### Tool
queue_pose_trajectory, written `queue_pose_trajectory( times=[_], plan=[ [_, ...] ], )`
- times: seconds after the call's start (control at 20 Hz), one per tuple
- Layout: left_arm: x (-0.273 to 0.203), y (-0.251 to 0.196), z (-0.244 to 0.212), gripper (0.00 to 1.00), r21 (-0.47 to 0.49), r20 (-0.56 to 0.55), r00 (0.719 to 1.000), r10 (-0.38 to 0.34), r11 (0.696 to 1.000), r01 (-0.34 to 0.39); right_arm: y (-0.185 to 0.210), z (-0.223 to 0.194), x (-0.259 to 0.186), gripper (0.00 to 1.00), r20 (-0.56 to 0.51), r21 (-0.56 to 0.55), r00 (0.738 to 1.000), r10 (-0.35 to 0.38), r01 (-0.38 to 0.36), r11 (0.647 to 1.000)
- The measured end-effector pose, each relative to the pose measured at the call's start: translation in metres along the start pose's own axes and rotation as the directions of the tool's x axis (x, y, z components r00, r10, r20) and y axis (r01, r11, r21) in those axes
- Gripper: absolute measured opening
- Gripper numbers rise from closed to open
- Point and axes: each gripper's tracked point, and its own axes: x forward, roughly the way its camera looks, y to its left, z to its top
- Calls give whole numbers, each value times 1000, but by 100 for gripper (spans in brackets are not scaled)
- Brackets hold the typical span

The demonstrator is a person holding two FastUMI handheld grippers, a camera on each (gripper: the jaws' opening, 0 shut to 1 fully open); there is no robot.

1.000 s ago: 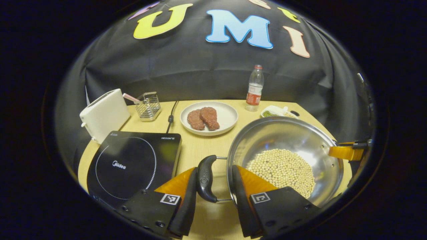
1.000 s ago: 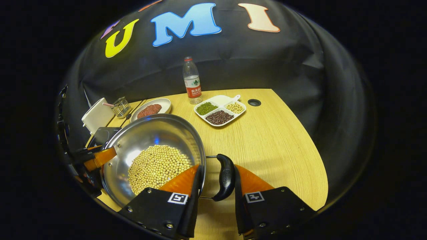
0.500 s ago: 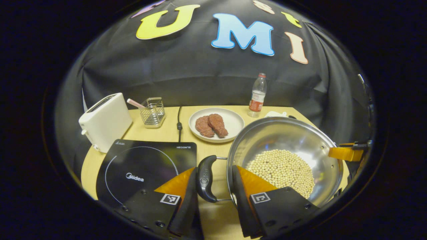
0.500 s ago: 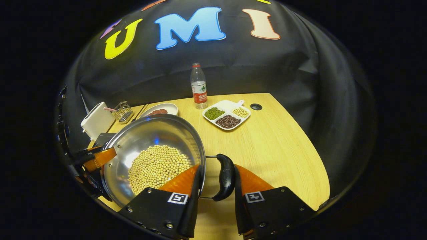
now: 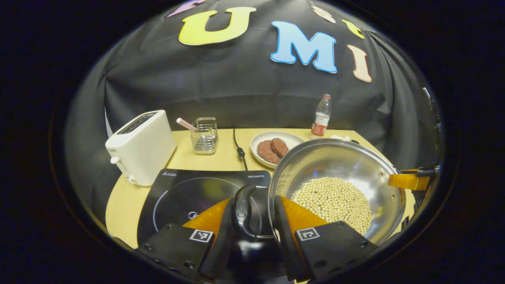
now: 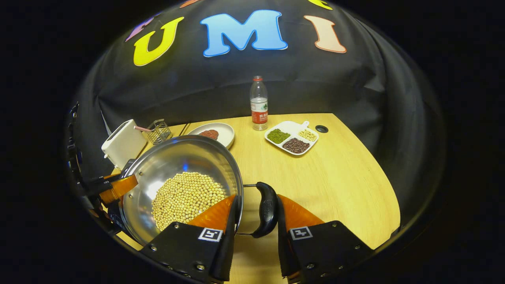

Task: First push the handle of the pot to place it horizontally, then grasp the pot with both hands and set it on the induction cooktop.

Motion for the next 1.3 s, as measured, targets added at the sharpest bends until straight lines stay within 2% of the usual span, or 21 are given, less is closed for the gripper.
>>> queue_pose_trajectory(
  times=[0.05, 0.15, 0.4, 0.65, 0.7, 0.75, 1.05, 1.1, 1.15, 1.3],
  plan=[
    [-2, 9, -1, 58, -3, 1, 1000, 3, 1000, -3, 9, -1, -1, 47, 1, -2, 1000, 3, -3, 1000],
    [-6, 27, -3, 66, -8, 1, 1000, 9, 1000, -9, 26, 0, 1, 47, 2, -8, 1000, 6, -6, 1000],
    [-16, 72, -7, 58, -11, 4, 1000, 23, 1000, -23, 70, -5, 0, 47, 8, -13, 1000, 13, -13, 1000],
    [-20, 112, -12, 58, -4, 0, 999, 35, 999, -35, 112, -9, 4, 47, 9, -23, 1000, 19, -18, 1000],
    [-20, 122, -14, 62, -3, -2, 999, 40, 999, -40, 120, -8, 5, 47, 9, -29, 1000, 21, -21, 999],
    [-19, 131, -16, 58, -4, -5, 999, 45, 999, -45, 128, -9, 7, 47, 7, -34, 1000, 24, -23, 999],
    [-21, 176, -19, 58, 1, -11, 997, 80, 997, -80, 172, -15, 18, 47, -11, -46, 999, 49, -50, 998],
    [-21, 183, -18, 62, 4, -10, 996, 87, 996, -87, 178, -16, 20, 47, -14, -45, 998, 55, -56, 997],
    [-22, 191, -18, 58, 5, -12, 996, 94, 996, -94, 185, -17, 23, 47, -16, -46, 998, 61, -61, 997],
    [-24, 209, -19, 58, -11, -27, 993, 112, 994, -112, 203, -17, 26, 47, -9, -51, 997, 78, -78, 996]
  ],
)
